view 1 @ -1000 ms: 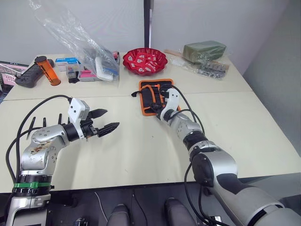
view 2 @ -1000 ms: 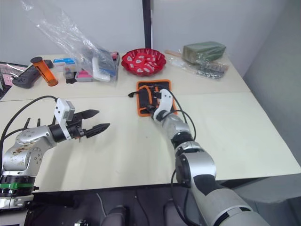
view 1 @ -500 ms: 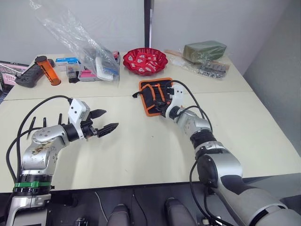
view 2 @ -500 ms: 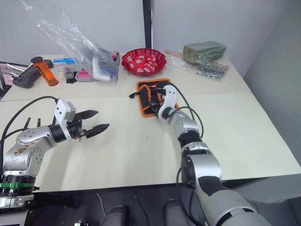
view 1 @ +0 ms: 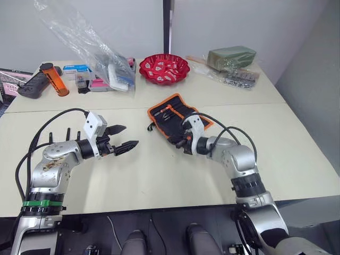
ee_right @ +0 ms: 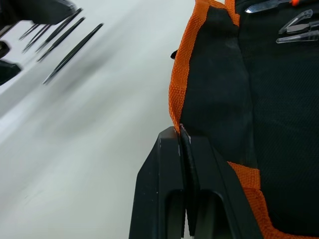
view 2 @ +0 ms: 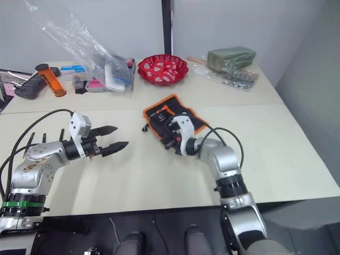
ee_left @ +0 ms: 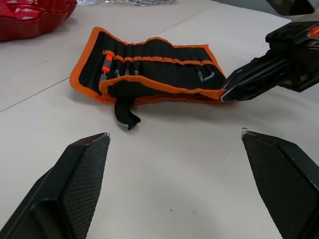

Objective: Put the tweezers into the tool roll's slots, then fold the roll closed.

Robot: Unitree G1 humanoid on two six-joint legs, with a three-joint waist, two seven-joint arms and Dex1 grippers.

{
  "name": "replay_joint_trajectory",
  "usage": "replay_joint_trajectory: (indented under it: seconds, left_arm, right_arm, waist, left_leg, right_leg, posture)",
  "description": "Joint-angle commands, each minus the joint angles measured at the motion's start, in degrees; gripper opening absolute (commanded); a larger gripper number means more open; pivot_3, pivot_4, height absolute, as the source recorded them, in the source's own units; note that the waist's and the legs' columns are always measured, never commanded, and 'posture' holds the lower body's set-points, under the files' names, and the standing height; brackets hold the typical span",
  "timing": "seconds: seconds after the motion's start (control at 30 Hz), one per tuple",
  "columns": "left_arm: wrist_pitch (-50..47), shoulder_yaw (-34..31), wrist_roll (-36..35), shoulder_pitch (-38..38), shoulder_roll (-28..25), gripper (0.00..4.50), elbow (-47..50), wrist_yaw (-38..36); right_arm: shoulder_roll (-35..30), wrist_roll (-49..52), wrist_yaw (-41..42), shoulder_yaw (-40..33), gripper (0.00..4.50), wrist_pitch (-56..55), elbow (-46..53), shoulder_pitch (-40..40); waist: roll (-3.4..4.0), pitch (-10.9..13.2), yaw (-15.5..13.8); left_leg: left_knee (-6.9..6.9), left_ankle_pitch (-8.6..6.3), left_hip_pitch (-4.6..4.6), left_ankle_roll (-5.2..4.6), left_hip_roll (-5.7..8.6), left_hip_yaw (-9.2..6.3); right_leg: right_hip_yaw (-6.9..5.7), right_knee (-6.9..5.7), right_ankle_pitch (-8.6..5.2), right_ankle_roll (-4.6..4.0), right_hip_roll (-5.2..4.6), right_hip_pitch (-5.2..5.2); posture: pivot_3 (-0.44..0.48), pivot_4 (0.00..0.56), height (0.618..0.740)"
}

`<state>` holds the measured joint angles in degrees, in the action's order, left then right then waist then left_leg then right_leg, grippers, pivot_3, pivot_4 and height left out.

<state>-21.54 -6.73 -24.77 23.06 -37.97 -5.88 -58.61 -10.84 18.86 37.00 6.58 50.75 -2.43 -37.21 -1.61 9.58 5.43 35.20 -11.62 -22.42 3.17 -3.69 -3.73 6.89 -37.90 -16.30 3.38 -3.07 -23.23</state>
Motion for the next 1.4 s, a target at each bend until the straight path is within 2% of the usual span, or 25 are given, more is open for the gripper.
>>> replay_joint_trajectory:
  seconds: [0.03,0.23,0.33,0.53,0.67,0.9,1.03,1.17,1.4]
  left_arm:
    - [1.03,-0.09,-0.19,1.31,-0.46,4.50,0.19,-1.26]
    - [0.55,0.98,-0.69,3.74,0.52,4.50,-0.47,-2.38]
    - [-0.80,3.24,-2.45,5.50,0.97,4.50,1.37,-6.90]
    - [3.23,6.89,1.63,16.43,2.12,4.50,-9.74,-10.31]
    - [5.33,9.38,3.32,21.14,3.98,4.50,-14.18,-13.67]
    - [28.38,15.80,13.68,25.97,5.65,4.50,-23.58,-19.26]
    - [46.05,19.24,22.57,34.70,6.39,4.50,-38.51,-17.18]
    - [55.50,20.66,27.54,40.71,8.35,4.50,-49.16,-14.31]
    - [66.33,24.54,36.87,44.93,8.40,4.50,-58.43,-8.50]
  right_arm:
    - [-0.52,2.42,0.26,0.40,0.05,2.29,6.50,0.39]
    - [-2.13,3.79,0.73,2.45,0.05,5.43,11.51,3.12]
    - [-3.03,4.24,0.84,2.68,0.05,5.47,11.80,3.67]
    - [-3.66,2.73,0.04,3.28,0.05,3.21,9.60,3.32]
    - [-3.64,2.67,-0.79,3.14,0.05,2.64,9.68,3.65]
    - [-4.16,3.47,-2.61,1.96,0.05,3.38,11.88,5.10]
    - [-4.22,3.96,-3.26,1.76,0.05,3.83,13.17,5.86]
    - [-3.51,3.96,-4.03,1.75,0.05,3.80,13.22,5.82]
    - [-1.88,4.38,-5.60,0.76,0.05,4.32,13.23,4.79]
  waist:
    - [0.00,0.00,0.00]
    - [-0.01,0.00,-0.19]
    - [-0.01,0.00,-0.69]
    - [-0.02,0.01,-1.55]
    - [-0.02,0.01,-1.55]
    - [-0.02,0.01,-1.73]
    - [-0.03,0.01,-2.13]
    - [-0.03,0.01,-2.69]
    - [-0.03,0.01,-2.74]
  left_leg:
    - [0.00,0.00,0.00,0.00,0.00,0.00]
    - [0.01,0.00,-0.03,0.00,0.00,0.00]
    - [0.07,0.00,-0.12,0.00,0.00,-0.01]
    - [0.11,0.02,-0.18,0.02,-0.01,-0.02]
    - [0.11,0.01,-0.19,0.01,-0.01,-0.01]
    - [0.11,0.01,-0.21,0.02,-0.01,-0.02]
    - [0.16,0.03,-0.28,0.02,0.00,-0.03]
    - [0.20,0.02,-0.35,0.01,0.02,-0.03]
    - [0.21,0.01,-0.38,0.00,0.02,-0.05]
  right_leg:
    - [0.00,0.01,0.00,0.00,0.00,0.00]
    - [0.00,0.06,0.00,0.00,0.00,0.00]
    - [0.00,0.17,-0.01,0.01,0.00,0.00]
    - [-0.01,0.33,-0.01,0.02,0.04,0.00]
    - [0.00,0.32,-0.01,0.03,0.04,0.01]
    - [-0.01,0.32,-0.01,0.02,0.04,0.00]
    - [-0.01,0.40,-0.01,0.03,0.04,0.00]
    - [-0.01,0.44,-0.03,0.05,0.03,0.00]
    - [-0.01,0.38,-0.02,0.05,0.04,-0.05]
  posture:
    - [0.000,0.150,0.735]
    - [0.000,0.150,0.735]
    - [0.000,0.150,0.735]
    - [0.000,0.150,0.735]
    - [0.000,0.150,0.735]
    - [0.000,0.150,0.735]
    - [0.000,0.150,0.735]
    - [0.000,0.150,0.735]
    - [0.000,0.150,0.735]
